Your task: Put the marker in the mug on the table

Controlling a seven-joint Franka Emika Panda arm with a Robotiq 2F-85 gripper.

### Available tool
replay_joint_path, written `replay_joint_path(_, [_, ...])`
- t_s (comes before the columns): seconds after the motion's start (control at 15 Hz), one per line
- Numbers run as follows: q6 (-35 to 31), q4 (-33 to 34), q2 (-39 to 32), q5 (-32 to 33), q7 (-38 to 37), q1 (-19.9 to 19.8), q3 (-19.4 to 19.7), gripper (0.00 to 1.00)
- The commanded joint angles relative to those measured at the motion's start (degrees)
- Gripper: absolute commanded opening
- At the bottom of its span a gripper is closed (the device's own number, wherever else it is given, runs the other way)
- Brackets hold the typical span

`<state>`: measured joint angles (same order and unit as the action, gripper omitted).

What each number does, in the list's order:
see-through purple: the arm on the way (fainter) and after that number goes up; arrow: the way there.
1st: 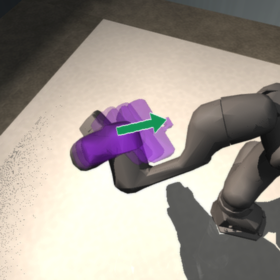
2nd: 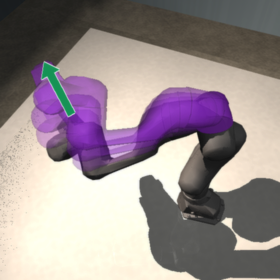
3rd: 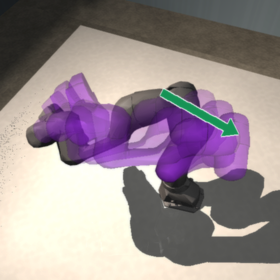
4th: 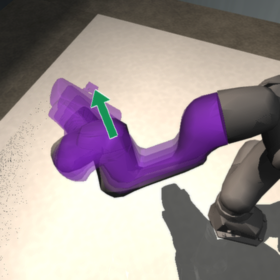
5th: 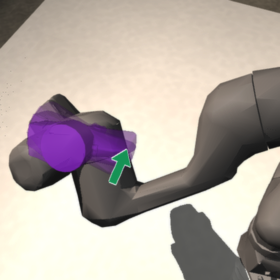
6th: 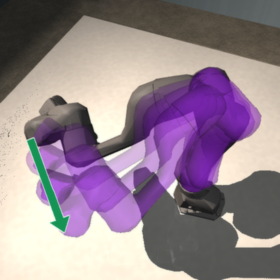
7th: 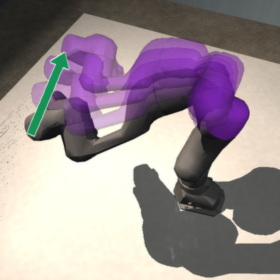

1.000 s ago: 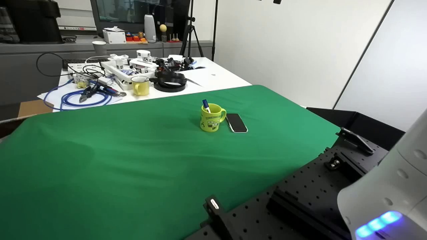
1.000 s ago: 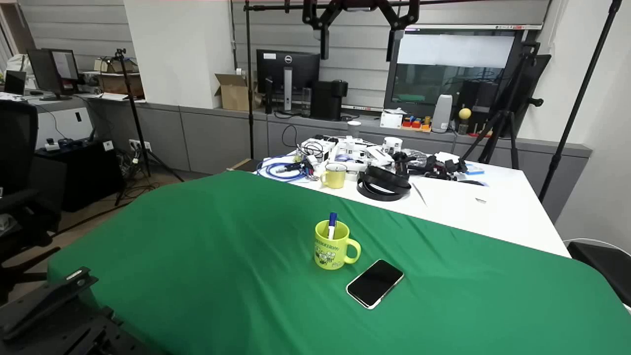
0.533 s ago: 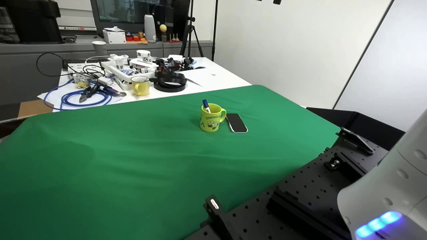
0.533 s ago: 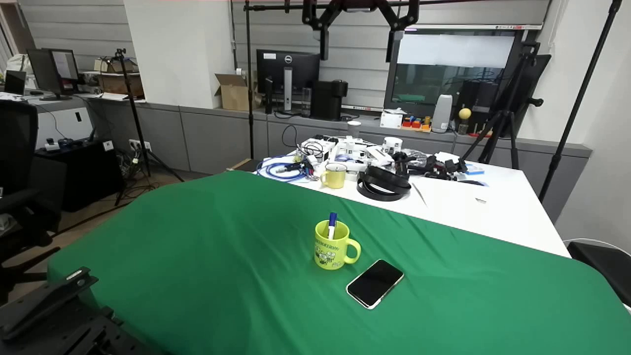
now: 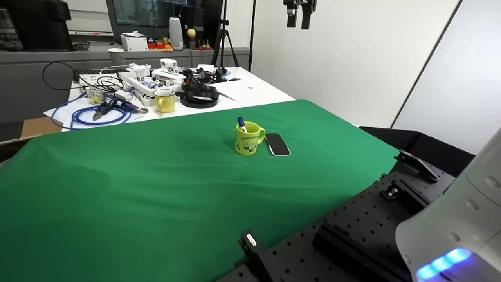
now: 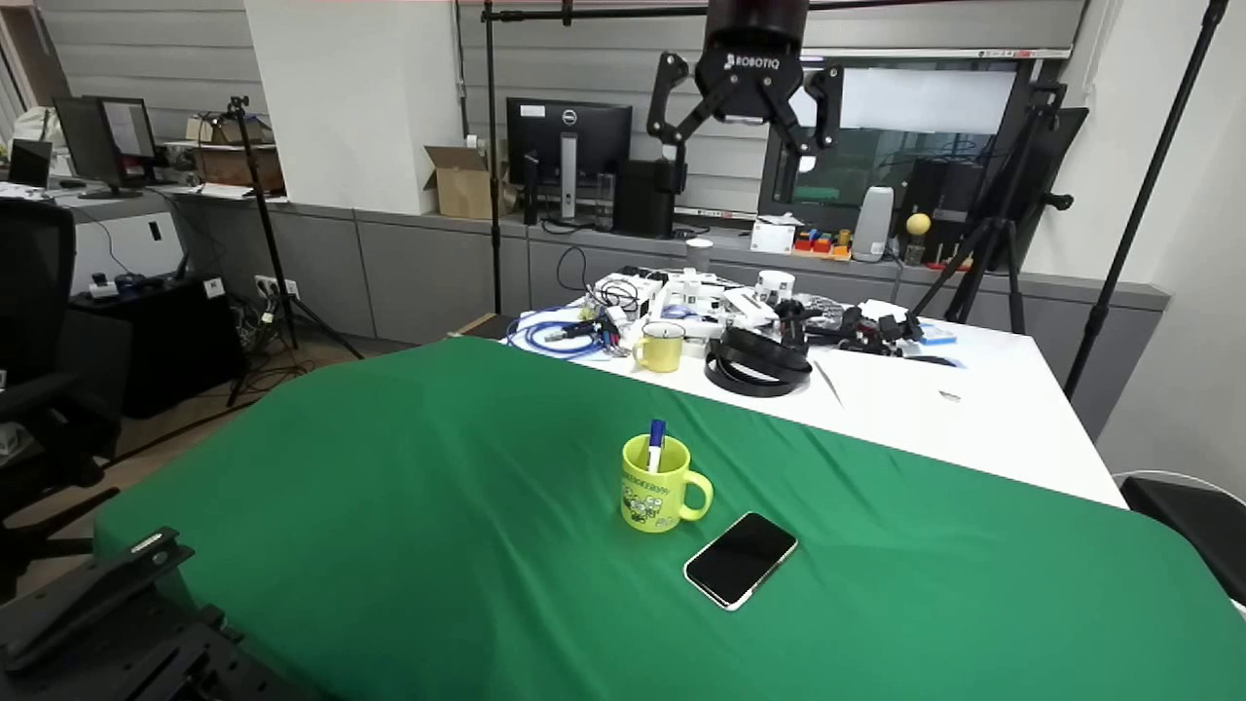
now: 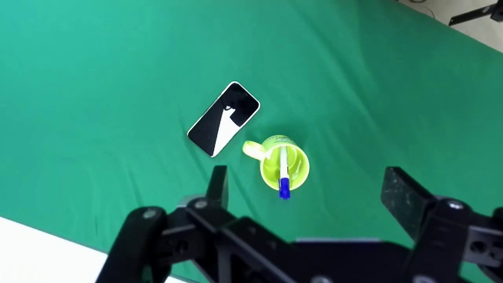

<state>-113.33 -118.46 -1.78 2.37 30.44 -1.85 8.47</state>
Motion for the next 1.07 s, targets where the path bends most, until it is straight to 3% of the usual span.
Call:
replay_joint_path(0.0, [6.37,14.44,-13.18,3.02,0.79,-1.05,-2.43,1.00])
replay_joint_path(0.6, [14.06,39.79,-35.25,5.10,-1.32,-0.36,-8.52,1.00])
replay_joint_path(0.87, [16.88,42.28,-37.65,3.22,-2.97,-0.18,-10.56,1.00])
replay_joint_path(1.0, [14.82,39.70,-36.63,4.51,-1.41,-0.53,-10.89,1.00])
